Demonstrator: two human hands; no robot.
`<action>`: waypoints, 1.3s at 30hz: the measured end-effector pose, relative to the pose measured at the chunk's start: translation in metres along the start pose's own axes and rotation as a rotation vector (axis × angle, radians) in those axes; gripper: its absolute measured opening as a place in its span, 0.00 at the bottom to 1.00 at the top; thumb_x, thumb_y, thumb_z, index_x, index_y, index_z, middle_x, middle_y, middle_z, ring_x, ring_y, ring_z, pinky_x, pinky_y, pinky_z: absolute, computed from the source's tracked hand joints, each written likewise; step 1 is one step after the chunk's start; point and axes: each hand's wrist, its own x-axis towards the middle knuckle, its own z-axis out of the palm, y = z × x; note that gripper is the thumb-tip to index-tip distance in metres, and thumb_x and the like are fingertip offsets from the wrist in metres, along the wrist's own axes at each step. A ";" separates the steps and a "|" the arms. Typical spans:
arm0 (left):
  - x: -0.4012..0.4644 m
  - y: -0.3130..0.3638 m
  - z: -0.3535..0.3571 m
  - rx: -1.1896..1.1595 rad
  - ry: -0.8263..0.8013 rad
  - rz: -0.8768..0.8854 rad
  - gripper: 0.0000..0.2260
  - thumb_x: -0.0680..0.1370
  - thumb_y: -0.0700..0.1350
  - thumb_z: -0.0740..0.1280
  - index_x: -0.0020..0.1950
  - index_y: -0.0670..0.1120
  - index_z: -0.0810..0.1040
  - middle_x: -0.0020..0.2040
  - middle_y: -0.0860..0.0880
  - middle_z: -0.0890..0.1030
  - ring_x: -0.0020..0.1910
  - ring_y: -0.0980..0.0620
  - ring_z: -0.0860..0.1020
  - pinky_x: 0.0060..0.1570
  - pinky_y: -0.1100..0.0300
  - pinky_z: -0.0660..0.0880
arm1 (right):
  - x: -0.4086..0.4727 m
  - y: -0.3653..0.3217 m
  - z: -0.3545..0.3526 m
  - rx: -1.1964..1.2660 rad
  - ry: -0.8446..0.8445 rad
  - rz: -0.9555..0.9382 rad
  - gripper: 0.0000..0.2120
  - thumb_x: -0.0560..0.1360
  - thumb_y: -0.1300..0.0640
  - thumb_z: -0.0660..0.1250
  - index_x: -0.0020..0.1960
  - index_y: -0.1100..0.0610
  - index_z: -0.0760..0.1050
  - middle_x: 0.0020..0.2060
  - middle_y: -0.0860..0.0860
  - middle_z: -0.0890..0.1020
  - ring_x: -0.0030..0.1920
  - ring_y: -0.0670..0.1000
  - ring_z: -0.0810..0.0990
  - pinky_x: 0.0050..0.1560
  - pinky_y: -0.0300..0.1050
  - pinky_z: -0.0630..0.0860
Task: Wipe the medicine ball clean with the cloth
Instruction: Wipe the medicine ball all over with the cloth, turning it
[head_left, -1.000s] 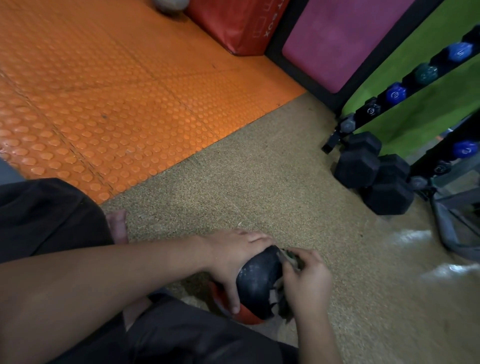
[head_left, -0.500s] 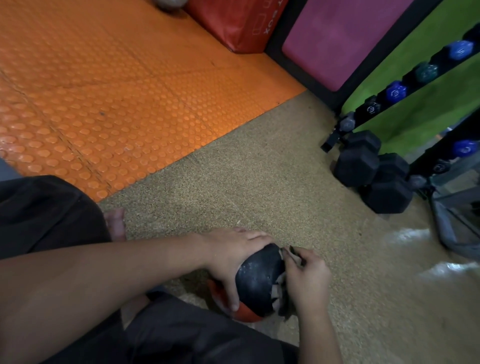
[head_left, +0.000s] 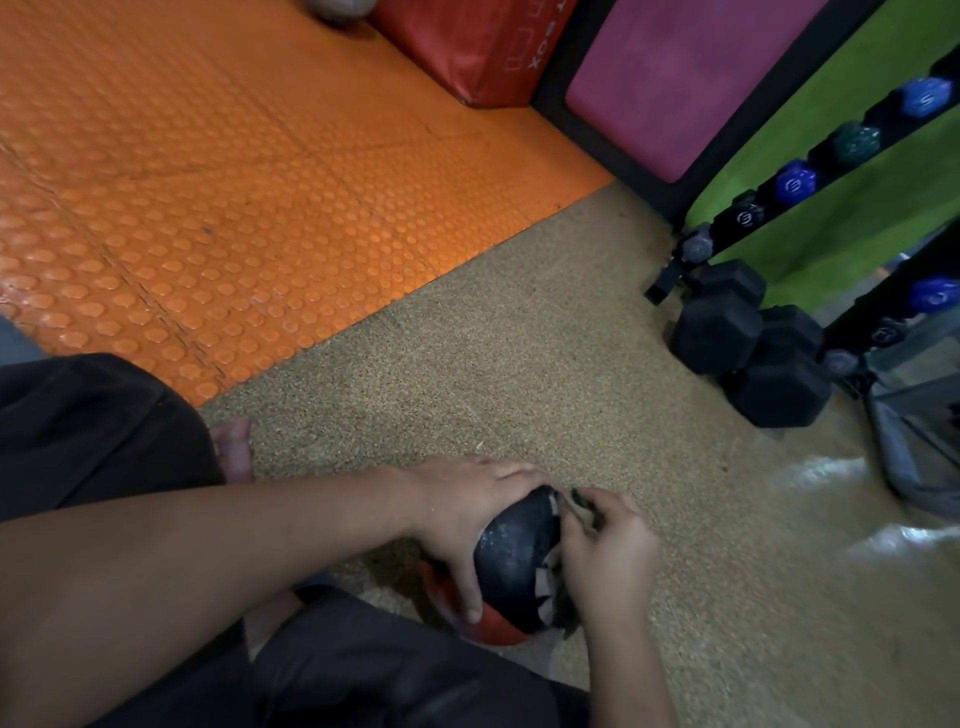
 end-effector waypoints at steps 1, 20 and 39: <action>0.001 0.000 0.000 0.002 -0.005 -0.001 0.69 0.56 0.68 0.84 0.85 0.53 0.46 0.86 0.53 0.52 0.83 0.50 0.54 0.83 0.51 0.54 | 0.003 0.001 0.001 -0.020 0.016 0.068 0.09 0.72 0.57 0.77 0.52 0.55 0.86 0.45 0.49 0.84 0.44 0.53 0.84 0.45 0.43 0.76; -0.005 -0.012 0.003 -0.042 0.012 -0.084 0.70 0.54 0.69 0.85 0.84 0.57 0.45 0.85 0.55 0.54 0.83 0.52 0.57 0.81 0.55 0.56 | -0.013 -0.004 -0.004 -0.016 0.039 0.036 0.07 0.72 0.56 0.78 0.51 0.52 0.87 0.45 0.49 0.85 0.45 0.54 0.84 0.47 0.47 0.79; 0.002 0.002 0.011 0.002 0.028 -0.016 0.70 0.54 0.66 0.86 0.85 0.55 0.47 0.85 0.53 0.54 0.83 0.50 0.57 0.81 0.54 0.59 | -0.050 -0.047 -0.004 -0.091 -0.134 -0.339 0.13 0.69 0.52 0.67 0.52 0.47 0.84 0.46 0.47 0.82 0.45 0.53 0.82 0.43 0.48 0.80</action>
